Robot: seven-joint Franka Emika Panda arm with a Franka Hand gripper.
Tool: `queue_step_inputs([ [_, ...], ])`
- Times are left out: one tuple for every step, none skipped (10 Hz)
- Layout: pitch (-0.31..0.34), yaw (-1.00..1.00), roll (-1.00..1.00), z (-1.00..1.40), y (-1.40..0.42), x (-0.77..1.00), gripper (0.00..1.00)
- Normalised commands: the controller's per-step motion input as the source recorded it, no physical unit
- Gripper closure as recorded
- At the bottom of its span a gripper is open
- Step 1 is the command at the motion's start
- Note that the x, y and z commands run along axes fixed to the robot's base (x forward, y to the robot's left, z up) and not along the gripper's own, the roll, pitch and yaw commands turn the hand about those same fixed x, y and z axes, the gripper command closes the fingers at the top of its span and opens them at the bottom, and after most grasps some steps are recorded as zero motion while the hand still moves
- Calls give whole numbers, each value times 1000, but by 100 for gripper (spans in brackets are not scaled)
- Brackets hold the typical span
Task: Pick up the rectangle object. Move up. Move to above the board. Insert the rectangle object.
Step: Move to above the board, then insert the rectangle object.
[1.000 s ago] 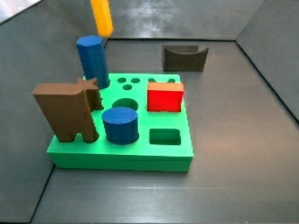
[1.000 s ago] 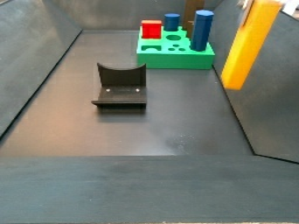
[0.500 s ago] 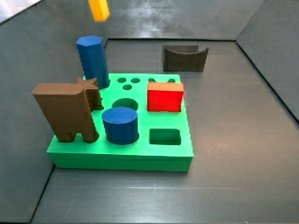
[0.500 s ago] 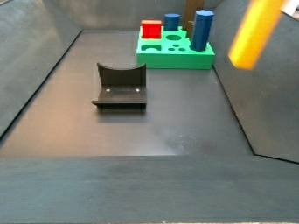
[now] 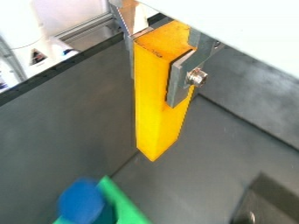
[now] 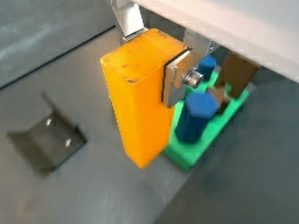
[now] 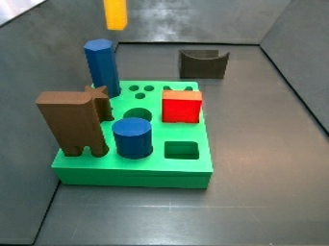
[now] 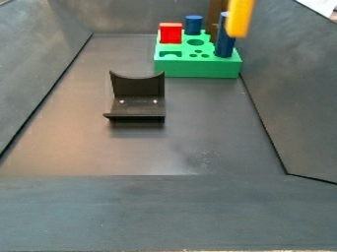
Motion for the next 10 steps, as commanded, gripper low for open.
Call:
queue_step_inputs([
  [115,20,-11,246,-1000,625,100],
  [123,15,-15,246,-1000,637,100],
  [146,13,-3,247,-1000,653,100],
  [144,9,-9,252,-1000,668,100],
  [138,2,16,257,-1000,690,100],
  [130,6,16,259,-1000,705,100],
  [130,9,33,163,-615,468,100],
  [101,6,42,94,-313,264,100],
  [65,8,47,65,-189,160,100],
  [0,0,0,0,-49,0,100],
])
